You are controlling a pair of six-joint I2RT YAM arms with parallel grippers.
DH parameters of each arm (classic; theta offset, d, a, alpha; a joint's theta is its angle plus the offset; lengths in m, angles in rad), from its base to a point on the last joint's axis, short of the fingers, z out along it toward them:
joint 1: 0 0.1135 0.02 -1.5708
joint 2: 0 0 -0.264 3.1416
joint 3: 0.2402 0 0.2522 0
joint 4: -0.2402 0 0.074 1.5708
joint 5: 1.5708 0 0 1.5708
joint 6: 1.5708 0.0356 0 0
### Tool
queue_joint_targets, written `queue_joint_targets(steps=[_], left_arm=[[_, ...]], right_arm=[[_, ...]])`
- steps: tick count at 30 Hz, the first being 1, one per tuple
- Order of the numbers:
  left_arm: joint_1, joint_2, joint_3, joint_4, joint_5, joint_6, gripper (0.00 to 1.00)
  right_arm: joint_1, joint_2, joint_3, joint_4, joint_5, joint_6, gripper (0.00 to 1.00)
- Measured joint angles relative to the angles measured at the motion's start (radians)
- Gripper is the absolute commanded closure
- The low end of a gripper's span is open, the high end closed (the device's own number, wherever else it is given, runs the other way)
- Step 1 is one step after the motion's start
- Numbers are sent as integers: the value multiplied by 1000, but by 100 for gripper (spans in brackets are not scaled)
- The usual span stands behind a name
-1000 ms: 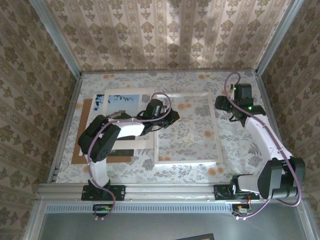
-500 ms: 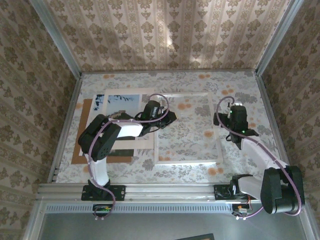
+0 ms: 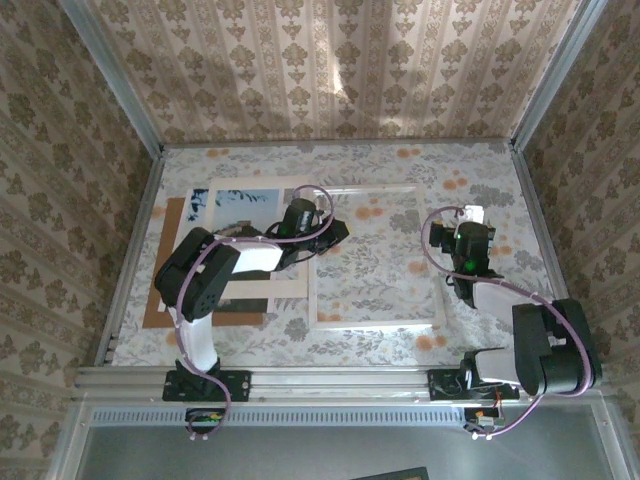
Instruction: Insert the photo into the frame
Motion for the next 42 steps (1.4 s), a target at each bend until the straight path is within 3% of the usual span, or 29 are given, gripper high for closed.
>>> queue_joint_targets(steps=[8,19,42], left_arm=[[2,0,0,-10,0,3,100],[11,27,0,-45,0,11,100],[13,32,0,-60,10,23,100]], right_arm=[[-10,13,-42,141,-20,1,1],[-11,204,-63,331,-43,5,1],[-10,211,-37,326,-42,9,0]])
